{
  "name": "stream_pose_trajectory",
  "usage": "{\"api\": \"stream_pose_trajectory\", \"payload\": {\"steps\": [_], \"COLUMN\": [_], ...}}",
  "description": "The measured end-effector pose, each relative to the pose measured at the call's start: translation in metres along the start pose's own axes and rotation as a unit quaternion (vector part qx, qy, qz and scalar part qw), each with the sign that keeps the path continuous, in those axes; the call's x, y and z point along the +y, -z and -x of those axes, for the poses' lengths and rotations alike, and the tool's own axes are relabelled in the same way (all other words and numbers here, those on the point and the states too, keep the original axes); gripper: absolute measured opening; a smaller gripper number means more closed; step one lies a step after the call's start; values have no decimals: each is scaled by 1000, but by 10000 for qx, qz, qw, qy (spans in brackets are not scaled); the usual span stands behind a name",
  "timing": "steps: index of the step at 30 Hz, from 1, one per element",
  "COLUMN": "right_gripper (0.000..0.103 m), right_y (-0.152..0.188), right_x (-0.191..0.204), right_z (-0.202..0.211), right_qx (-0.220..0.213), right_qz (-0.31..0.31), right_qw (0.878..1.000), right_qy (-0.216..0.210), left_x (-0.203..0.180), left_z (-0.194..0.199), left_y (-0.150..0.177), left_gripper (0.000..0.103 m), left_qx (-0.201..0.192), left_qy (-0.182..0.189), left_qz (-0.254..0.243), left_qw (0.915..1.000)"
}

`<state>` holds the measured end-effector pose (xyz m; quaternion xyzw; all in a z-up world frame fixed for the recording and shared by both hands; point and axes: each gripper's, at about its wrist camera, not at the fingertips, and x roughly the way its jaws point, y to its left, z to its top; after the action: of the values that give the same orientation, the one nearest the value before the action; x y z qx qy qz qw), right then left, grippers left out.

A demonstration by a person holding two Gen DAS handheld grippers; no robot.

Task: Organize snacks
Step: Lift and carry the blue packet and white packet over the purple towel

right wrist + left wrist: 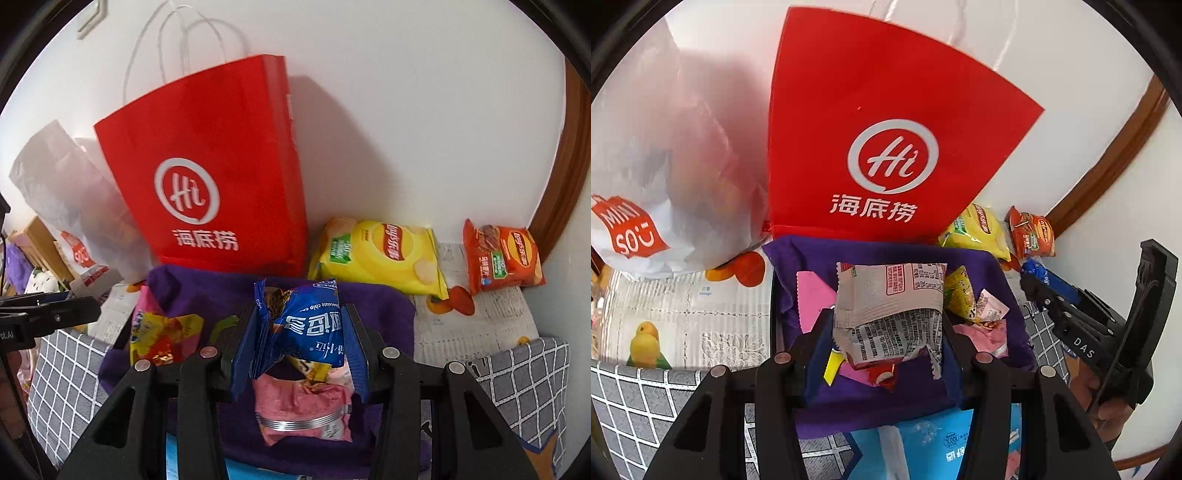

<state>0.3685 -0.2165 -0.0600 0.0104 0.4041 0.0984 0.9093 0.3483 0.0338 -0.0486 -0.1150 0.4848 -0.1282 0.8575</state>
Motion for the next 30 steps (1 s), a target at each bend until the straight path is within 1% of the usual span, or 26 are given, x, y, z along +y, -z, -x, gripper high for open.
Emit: {"api": "stream_pose_trajectory", "payload": {"steps": [7, 30], "right_gripper": [45, 45], "right_y": [1, 2], "right_x": [-11, -10], "right_z": [-5, -5], "right_qx": [58, 145], "right_qz": [-62, 80], "right_qw": [9999, 9997], "right_qy": [121, 202], "left_x": [-1, -8], "left_z": [-8, -16], "left_y": [2, 5], "left_gripper": [50, 51], "left_qx": [72, 157], "left_qy": [44, 33], "left_qz": [-58, -124], "left_qw": [9999, 9998]}}
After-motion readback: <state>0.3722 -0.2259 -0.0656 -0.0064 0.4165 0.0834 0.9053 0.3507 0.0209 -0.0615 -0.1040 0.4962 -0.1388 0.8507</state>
